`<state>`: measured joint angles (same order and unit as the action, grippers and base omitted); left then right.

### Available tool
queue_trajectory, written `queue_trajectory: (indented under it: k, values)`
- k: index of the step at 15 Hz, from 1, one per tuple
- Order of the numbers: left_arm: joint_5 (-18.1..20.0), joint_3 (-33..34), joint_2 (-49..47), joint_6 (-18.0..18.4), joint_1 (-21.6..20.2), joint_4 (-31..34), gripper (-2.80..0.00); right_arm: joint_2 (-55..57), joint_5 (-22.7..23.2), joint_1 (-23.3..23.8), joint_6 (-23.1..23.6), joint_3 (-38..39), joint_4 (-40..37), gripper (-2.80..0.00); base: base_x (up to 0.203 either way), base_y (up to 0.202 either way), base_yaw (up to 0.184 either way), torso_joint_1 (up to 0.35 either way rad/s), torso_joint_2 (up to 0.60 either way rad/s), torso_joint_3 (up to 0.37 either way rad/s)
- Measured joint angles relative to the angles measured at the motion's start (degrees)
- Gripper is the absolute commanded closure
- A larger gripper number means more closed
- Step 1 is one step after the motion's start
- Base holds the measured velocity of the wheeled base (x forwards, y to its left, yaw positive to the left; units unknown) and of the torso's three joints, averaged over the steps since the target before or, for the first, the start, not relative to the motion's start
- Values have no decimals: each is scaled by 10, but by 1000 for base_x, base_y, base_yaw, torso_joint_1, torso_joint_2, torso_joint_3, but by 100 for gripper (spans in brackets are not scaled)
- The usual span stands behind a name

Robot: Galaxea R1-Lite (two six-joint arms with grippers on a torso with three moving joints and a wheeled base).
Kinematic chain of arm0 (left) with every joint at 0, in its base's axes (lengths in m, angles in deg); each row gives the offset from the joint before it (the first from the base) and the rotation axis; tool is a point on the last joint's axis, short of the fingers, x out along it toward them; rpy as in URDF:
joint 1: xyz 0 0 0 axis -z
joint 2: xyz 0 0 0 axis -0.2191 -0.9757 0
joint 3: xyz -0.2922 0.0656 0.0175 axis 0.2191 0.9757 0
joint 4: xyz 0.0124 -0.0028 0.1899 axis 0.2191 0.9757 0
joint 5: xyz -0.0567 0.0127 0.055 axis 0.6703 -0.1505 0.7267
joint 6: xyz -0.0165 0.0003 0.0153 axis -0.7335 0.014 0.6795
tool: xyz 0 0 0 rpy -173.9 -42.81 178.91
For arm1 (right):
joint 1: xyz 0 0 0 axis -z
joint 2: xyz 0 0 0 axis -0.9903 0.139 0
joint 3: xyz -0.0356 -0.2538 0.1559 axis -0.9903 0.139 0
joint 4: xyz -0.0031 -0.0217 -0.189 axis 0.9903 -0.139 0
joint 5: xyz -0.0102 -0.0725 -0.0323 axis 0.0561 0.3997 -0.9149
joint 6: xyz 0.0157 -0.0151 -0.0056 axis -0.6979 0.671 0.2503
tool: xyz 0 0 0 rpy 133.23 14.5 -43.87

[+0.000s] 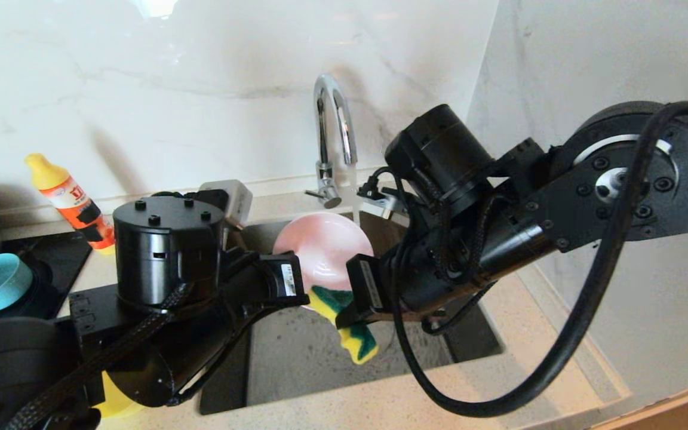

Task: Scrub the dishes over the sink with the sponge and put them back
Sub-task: Wipe the bowl

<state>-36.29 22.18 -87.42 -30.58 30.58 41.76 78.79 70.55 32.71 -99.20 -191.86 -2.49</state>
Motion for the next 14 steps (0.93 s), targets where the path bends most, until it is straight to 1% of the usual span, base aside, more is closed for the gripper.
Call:
queue_trajectory:
  k: [3,5,7,8,10,12,14]
  values:
    - [0,-5,-2,0,-5,1,0,-28,0,14,0,14,0,0,0,0,0,0,0,0]
    - [3,-5,-5,-1,-20,3,0,-50,0,20,1,14,0,0,0,0,0,0,0,0]
    - [5,1,-14,-11,-34,2,0,-68,0,28,2,12,0,0,0,0,0,0,0,0]
    - [6,4,-18,-19,-37,6,0,-77,0,34,2,11,-1,0,0,0,0,0,0,0]
    - [17,9,-22,-23,-40,11,0,-92,1,41,4,8,-5,0,0,0,0,0,0,0]
    - [26,16,-31,-24,-42,37,0,-107,3,46,4,8,-5,0,0,0,0,0,0,0]
    - [27,15,-46,-36,-50,86,0,-121,4,51,5,15,-5,0,0,0,0,0,0,0]
